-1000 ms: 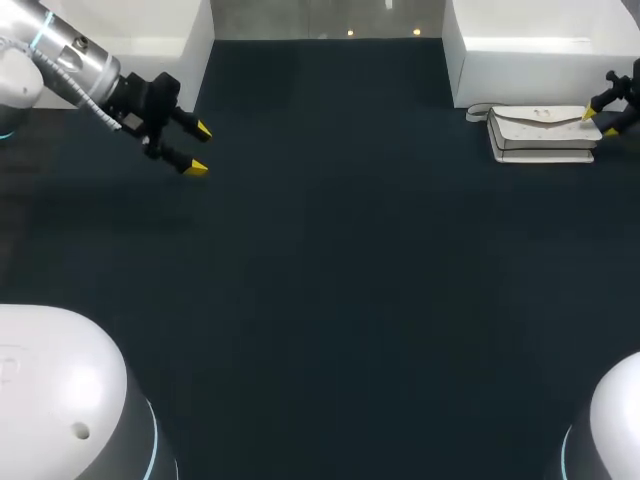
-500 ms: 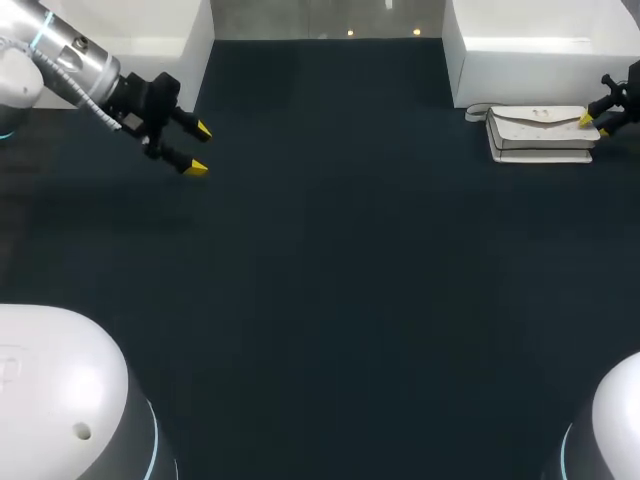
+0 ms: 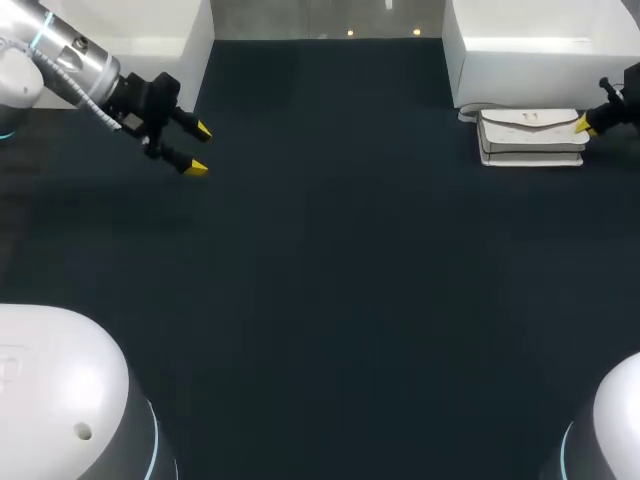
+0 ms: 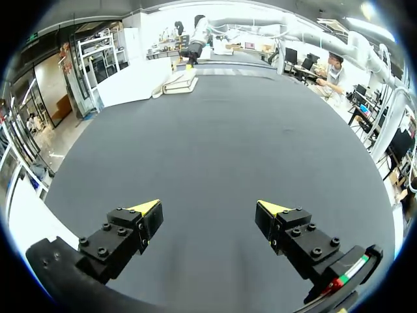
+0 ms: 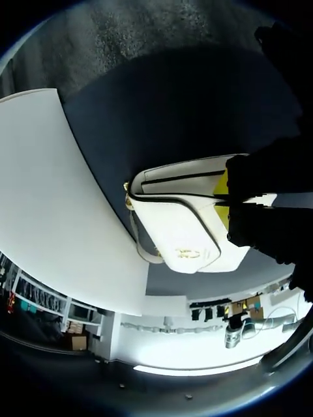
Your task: Pick up the bag, open it, inspect its contents, close it, and place it on the opposite side
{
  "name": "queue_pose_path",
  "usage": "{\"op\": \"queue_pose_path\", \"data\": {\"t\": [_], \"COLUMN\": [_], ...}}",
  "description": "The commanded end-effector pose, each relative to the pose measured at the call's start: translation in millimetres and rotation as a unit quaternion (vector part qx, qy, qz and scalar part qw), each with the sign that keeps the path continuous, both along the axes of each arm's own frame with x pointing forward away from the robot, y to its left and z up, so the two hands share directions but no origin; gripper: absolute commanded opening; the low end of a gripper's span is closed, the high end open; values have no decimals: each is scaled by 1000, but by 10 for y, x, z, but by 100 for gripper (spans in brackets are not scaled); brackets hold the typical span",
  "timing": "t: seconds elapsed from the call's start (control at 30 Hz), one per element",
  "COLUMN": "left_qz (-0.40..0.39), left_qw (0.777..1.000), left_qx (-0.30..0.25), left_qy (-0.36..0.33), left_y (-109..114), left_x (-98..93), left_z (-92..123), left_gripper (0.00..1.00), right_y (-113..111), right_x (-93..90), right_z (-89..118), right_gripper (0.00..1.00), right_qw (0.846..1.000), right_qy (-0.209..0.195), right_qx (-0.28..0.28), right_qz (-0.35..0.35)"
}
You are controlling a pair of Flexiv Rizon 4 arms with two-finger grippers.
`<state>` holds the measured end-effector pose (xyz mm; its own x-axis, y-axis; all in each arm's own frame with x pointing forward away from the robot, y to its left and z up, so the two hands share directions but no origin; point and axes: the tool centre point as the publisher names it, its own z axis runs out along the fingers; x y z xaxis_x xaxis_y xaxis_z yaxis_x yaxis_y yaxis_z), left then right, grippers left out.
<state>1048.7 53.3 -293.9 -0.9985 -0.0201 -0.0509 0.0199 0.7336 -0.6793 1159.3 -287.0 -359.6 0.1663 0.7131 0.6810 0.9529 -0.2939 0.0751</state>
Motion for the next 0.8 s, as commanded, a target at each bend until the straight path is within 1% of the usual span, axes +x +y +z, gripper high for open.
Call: {"op": "queue_pose_path", "data": {"t": [0.03,0.27,0.4,0.8], "left_qz": [-1,-1,-1,-1], "left_qw": [1000,1000,1000,1000], "left_qx": [-2,-2,-2,-2], "left_qy": [0,0,0,0], "left_y": [1,1,1,1], "left_x": [17,17,17,17], "left_z": [-16,-16,-16,-16], "left_gripper": [100,100,100,100], "right_y": [51,381,577,577], "right_x": [-28,-197,-347,-347], "right_z": [31,87,117,117], "right_gripper": [0,0,0,0], "right_qw": [998,997,996,996], "right_qy": [37,24,29,29], "right_qx": [25,37,63,63], "right_qz": [51,65,57,57]}}
